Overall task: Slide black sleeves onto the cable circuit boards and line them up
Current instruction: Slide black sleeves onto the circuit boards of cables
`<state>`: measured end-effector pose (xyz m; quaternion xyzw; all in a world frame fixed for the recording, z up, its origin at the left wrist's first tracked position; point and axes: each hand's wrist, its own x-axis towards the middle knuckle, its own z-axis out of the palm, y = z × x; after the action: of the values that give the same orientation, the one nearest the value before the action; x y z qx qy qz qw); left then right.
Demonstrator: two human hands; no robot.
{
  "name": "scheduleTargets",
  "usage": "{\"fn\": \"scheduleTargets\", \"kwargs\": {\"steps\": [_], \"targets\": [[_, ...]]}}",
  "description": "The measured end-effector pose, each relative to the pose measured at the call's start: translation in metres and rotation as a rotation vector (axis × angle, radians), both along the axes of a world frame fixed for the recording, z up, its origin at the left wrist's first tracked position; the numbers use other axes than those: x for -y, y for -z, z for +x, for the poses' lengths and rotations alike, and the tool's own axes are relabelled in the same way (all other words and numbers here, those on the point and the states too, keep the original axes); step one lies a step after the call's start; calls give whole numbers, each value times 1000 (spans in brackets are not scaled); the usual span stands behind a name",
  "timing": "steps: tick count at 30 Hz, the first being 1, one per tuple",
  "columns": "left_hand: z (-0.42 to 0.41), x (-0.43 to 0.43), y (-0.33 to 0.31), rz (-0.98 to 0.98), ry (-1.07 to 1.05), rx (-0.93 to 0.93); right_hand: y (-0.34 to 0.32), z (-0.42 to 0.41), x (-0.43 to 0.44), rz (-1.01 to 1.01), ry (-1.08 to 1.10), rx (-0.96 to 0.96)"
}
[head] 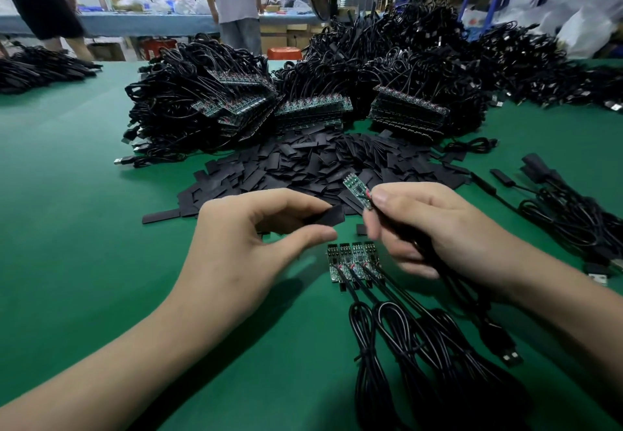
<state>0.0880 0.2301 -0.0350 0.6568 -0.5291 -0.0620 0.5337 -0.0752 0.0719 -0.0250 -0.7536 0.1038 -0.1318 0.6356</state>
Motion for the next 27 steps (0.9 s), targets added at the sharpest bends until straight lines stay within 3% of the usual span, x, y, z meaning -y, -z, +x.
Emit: {"fn": "scheduleTargets", "kwargs": {"steps": [27], "targets": [[7,2,5,20,36,-92,-4,-6,1,-19,-119,-105]]}}
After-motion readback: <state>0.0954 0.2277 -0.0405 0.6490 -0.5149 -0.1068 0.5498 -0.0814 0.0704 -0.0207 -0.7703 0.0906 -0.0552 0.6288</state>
